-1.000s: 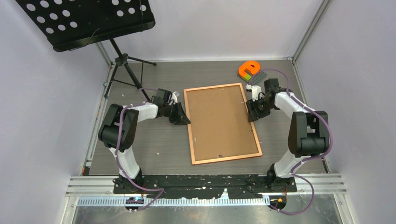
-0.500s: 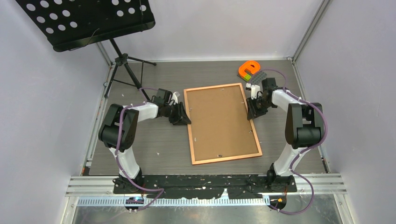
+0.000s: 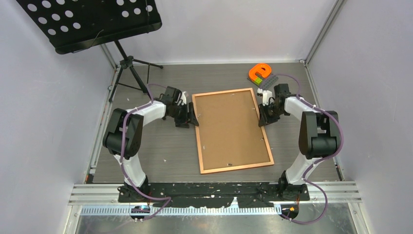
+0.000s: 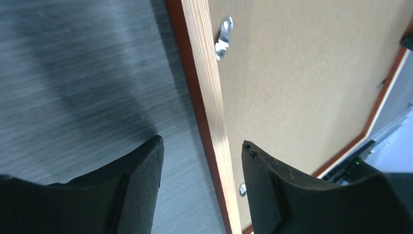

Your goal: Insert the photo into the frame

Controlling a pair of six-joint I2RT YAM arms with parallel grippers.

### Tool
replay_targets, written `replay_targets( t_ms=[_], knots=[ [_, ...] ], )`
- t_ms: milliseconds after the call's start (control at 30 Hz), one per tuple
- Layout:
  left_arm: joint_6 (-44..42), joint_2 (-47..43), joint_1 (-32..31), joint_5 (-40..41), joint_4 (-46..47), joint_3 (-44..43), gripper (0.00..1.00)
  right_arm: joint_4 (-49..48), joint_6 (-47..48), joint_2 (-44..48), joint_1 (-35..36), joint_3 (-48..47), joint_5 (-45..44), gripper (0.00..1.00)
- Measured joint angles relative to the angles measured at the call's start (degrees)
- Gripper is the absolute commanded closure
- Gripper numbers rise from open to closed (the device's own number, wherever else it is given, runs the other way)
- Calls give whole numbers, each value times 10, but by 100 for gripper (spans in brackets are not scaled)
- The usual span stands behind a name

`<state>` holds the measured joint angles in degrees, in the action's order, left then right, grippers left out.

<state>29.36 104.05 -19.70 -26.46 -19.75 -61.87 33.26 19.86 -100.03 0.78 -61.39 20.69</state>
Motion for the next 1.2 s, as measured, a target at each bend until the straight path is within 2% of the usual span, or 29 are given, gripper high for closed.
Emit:
replay_targets(
  t_ms=[333, 1200],
  knots=[
    [-47, 56, -3, 40, -72, -95, 40, 2, 31, 38, 0, 42, -2, 94],
    [-103, 76, -93, 170, -116, -142, 54, 27, 74, 59, -2, 61, 2, 94]
  ],
)
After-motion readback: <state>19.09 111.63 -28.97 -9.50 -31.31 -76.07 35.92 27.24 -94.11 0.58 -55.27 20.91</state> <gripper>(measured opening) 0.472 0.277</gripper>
